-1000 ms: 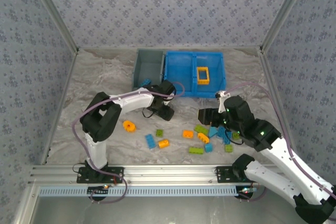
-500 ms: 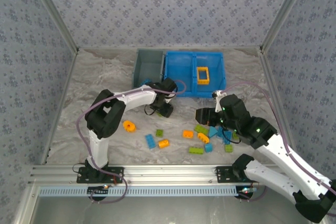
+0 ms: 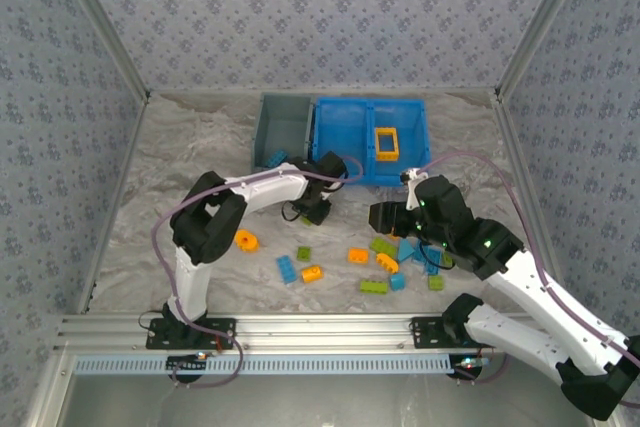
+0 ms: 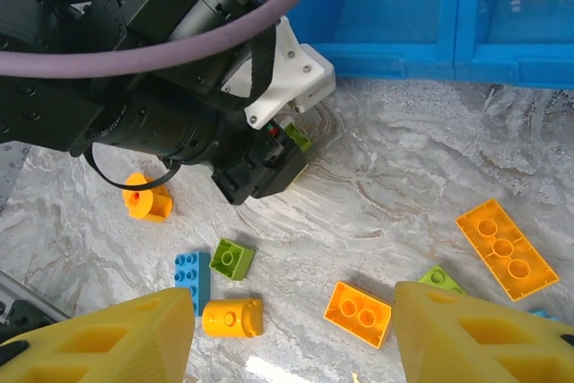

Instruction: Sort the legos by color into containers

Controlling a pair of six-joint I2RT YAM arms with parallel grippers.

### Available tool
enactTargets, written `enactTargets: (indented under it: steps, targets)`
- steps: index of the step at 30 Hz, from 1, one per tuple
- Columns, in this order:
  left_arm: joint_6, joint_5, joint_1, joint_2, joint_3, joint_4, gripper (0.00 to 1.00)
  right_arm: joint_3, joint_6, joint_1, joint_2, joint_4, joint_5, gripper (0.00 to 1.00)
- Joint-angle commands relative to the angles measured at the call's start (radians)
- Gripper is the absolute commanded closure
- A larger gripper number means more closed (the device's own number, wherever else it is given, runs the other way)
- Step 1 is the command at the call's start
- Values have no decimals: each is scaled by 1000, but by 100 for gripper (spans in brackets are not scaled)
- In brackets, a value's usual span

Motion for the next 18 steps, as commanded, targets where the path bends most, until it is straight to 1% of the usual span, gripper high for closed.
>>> enactTargets:
  steps: [1, 5, 9, 11, 15, 18]
  targets:
    - [-40, -45, -26, -31, 37, -103, 68, 48, -10, 7, -2, 1, 20, 38]
    - [-100, -27, -30, -116, 112, -146, 68, 76, -44, 5, -1, 5, 47, 38]
    - [-118, 7, -15, -117, 272, -192, 67, 95, -73, 4, 9, 29, 95, 37]
    - [-126, 13, -2, -77, 373, -212, 67, 111, -81, 1, 17, 63, 131, 36]
    - [-157, 12, 36, 37, 559, -231, 67, 137, -84, -1, 43, 79, 163, 36]
    - [-189, 47, 74, 134, 679, -236, 67, 138, -73, -1, 49, 87, 170, 36]
